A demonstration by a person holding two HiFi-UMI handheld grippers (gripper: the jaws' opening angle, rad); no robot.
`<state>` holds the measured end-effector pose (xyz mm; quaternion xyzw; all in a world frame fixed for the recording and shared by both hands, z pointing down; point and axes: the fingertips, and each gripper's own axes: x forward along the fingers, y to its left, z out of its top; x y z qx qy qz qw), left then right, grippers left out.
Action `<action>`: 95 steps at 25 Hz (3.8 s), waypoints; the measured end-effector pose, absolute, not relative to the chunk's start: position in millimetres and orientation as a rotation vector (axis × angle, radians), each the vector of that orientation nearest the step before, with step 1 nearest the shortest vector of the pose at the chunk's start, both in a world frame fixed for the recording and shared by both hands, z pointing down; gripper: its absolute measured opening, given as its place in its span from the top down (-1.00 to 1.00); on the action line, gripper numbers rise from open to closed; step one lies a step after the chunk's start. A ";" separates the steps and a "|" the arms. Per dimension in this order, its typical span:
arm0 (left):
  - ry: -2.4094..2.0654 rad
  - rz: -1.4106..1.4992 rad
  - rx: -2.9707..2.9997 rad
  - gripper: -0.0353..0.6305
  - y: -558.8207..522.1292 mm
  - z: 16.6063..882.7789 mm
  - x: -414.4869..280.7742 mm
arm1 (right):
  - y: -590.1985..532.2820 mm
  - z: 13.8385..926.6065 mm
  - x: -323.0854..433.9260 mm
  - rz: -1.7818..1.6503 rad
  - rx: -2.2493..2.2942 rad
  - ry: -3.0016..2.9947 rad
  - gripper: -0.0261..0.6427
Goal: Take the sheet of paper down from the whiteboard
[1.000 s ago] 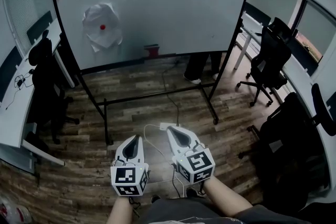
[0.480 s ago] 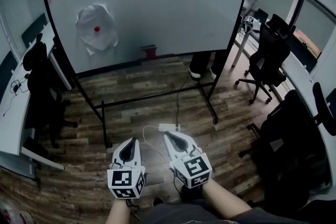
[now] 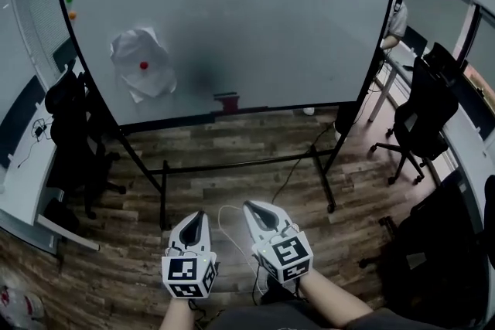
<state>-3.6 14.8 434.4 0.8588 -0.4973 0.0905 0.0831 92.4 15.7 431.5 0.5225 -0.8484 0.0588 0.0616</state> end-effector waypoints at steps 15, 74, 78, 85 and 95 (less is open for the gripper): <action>-1.827 0.269 2.372 0.85 -7.0 419.3 27.1 | -41.5 436.0 137.1 0.211 1.313 -2.742 0.85; -1.652 0.152 2.528 0.85 -362.4 400.4 -155.5 | -397.9 441.1 -35.9 0.273 1.605 -2.533 0.85; -1.668 0.154 2.518 0.85 -376.8 400.6 -154.3 | -412.7 439.3 -40.0 0.293 1.576 -2.560 0.85; -1.705 0.135 2.509 0.85 -399.8 394.6 -155.5 | -438.1 442.3 -45.3 0.350 1.533 -2.588 0.70; -1.735 0.128 2.497 0.85 -421.1 391.0 -158.1 | -465.6 449.7 -52.6 0.410 1.524 -2.554 0.61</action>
